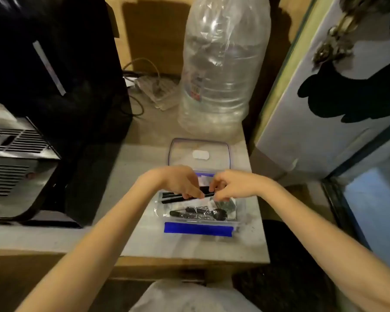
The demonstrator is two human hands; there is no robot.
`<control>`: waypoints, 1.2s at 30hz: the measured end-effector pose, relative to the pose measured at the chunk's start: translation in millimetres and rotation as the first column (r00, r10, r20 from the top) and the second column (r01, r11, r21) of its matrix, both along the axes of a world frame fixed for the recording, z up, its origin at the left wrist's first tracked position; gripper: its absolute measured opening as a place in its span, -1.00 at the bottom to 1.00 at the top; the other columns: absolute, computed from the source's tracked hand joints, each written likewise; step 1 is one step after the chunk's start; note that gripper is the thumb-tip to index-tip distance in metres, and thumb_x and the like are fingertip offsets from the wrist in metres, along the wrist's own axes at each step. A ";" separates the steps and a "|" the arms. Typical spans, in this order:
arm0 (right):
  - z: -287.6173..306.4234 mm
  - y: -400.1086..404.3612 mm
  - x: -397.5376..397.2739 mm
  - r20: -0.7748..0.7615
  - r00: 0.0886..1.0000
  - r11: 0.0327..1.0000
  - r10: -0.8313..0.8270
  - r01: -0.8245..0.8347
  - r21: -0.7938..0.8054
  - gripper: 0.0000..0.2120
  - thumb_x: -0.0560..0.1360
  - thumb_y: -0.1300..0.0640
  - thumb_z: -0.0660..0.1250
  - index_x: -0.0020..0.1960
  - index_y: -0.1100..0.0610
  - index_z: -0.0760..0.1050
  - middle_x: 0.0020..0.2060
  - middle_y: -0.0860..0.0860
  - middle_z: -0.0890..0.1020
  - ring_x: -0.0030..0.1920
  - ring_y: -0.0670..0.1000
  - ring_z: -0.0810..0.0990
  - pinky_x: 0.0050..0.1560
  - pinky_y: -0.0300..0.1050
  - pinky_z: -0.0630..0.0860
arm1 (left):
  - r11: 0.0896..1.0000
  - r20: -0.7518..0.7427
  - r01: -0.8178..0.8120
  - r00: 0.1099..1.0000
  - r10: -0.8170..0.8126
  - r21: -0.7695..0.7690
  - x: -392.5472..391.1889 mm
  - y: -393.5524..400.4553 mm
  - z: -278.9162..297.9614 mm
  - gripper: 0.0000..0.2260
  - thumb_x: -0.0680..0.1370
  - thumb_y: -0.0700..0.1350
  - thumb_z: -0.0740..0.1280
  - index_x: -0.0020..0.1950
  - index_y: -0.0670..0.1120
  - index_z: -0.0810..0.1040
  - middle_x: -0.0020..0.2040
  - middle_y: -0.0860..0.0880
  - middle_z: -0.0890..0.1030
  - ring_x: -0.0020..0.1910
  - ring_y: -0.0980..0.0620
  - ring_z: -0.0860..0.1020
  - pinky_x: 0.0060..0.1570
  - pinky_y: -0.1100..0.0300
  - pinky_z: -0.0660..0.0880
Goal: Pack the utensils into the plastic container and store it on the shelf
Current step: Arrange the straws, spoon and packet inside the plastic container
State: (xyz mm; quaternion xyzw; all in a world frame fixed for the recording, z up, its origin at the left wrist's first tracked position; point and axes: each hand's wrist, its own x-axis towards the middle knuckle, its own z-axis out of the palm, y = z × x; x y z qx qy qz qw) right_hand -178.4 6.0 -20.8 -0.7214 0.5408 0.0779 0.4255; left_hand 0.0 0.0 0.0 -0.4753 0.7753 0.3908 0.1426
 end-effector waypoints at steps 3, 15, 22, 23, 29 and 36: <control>-11.4 2.8 -2.0 -0.010 1.000 0.997 -0.026 0.025 -0.067 -0.72 0.44 0.21 0.39 0.14 0.22 0.53 -0.16 0.08 0.66 -0.29 -0.08 0.55 -0.23 -0.25 0.45 | 0.999 -0.001 -0.045 0.999 0.045 -0.023 3.3 7.1 -19.1 -0.71 0.53 0.02 0.29 0.15 -0.11 0.59 0.10 -0.09 0.64 0.05 -0.03 0.56 0.07 0.17 0.42; -43.6 23.7 11.6 -0.187 0.977 0.948 0.105 -0.155 -0.277 -0.70 0.43 0.13 0.41 0.16 0.10 0.52 0.03 0.02 0.59 -0.01 0.01 0.57 0.00 -0.07 0.57 | 0.965 -0.132 -0.156 0.983 0.129 -0.213 6.8 24.5 -69.3 -0.73 0.47 -0.22 0.39 0.17 -0.14 0.59 0.12 -0.10 0.66 0.04 0.01 0.61 0.08 0.23 0.54; -43.8 22.9 9.6 -0.043 0.999 0.978 0.023 -0.031 -0.205 -0.83 0.44 0.21 0.41 0.03 0.14 0.58 -0.21 -0.02 0.61 -0.21 -0.08 0.57 -0.15 -0.22 0.53 | 0.940 -0.139 -0.136 0.986 0.096 -0.314 1.9 26.7 -63.8 -0.73 0.50 -0.13 0.36 0.20 -0.09 0.57 0.13 -0.07 0.65 0.01 0.02 0.61 0.06 0.21 0.54; -39.6 20.0 8.1 0.017 1.000 0.983 -0.015 0.018 -0.182 -0.83 0.44 0.21 0.41 0.03 0.14 0.59 -0.25 -0.06 0.60 -0.25 -0.14 0.55 -0.18 -0.28 0.51 | 0.934 -0.146 -0.131 0.985 0.087 -0.331 2.1 25.7 -60.7 -0.76 0.51 -0.13 0.35 0.17 -0.10 0.59 0.11 -0.07 0.66 0.00 0.02 0.61 0.05 0.22 0.53; -26.0 10.8 6.1 0.177 0.981 0.990 -0.075 0.095 -0.108 -0.80 0.46 0.21 0.39 0.08 0.14 0.59 -0.08 0.02 0.66 -0.09 -0.08 0.62 -0.02 -0.25 0.55 | 0.937 -0.088 -0.063 0.995 0.035 -0.344 8.5 16.6 -43.6 -0.81 0.54 -0.17 0.30 0.11 -0.13 0.61 0.07 -0.07 0.66 -0.06 0.10 0.56 -0.02 0.38 0.41; -33.9 18.0 17.2 -0.001 0.997 0.996 0.072 -0.071 -0.061 -0.73 0.51 0.22 0.32 0.21 0.15 0.52 0.08 0.09 0.65 0.03 0.01 0.62 0.07 -0.14 0.58 | 0.946 0.134 0.068 0.991 -0.026 -0.317 7.0 20.7 -52.7 -0.80 0.55 -0.16 0.28 0.14 -0.05 0.59 0.10 -0.06 0.64 0.04 0.00 0.59 0.09 0.19 0.53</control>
